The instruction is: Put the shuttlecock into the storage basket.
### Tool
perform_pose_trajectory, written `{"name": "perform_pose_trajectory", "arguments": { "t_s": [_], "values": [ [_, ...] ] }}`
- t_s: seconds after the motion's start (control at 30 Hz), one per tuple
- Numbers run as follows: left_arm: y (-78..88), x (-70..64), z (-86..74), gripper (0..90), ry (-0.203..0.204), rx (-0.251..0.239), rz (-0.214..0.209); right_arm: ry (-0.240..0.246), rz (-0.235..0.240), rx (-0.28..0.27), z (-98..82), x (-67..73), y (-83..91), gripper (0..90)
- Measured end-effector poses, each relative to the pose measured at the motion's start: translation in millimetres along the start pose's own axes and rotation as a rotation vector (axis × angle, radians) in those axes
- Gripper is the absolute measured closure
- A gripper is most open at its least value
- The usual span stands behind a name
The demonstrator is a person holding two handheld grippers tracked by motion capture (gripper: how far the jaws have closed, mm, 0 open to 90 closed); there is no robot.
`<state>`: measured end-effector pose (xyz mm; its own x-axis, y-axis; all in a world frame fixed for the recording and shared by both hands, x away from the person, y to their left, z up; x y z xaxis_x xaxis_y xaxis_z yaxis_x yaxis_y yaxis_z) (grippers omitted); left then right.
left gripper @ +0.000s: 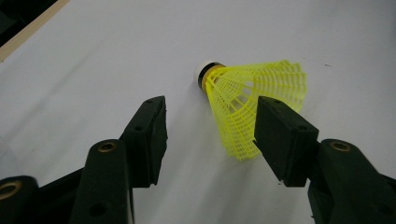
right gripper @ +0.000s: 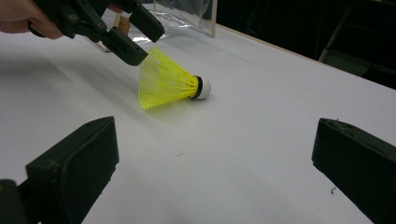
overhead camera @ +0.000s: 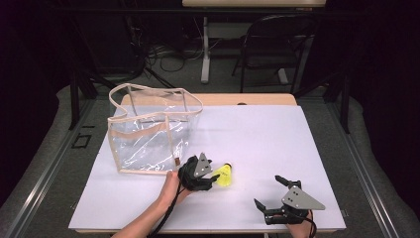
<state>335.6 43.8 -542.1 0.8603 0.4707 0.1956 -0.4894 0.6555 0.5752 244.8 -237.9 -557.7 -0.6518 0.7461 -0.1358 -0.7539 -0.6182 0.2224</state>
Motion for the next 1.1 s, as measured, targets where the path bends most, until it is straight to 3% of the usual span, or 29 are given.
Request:
{"name": "perform_pose_trajectory", "arguments": {
  "t_s": [0.4,0.77,1.1],
  "values": [
    [-11.7,-5.8,5.7,56.1,0.005,0.029,-0.010,0.000,0.004,0.005,-0.2,0.1,-0.2,0.2],
    [-18.3,-8.9,5.7,63.4,0.014,0.057,0.013,0.003,0.005,0.008,-0.4,0.4,-0.4,0.3],
    [-18.9,-9.1,3.1,73.2,0.030,0.027,0.024,-0.001,0.011,0.010,-0.9,0.5,-1.2,0.3]
  ]
}}
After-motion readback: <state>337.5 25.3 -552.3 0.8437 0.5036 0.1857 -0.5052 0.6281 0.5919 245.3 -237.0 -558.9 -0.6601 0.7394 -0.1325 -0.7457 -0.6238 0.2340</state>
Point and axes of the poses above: each handheld gripper's, and its own axes: y roughly backward along the jaws, z roughly out of its top, x roughly to its left, the point moved 2 cm from there along -y, roughly forward along the jaws, and after that the axes turned 5 degrees about -x, right-handed, at the moved point
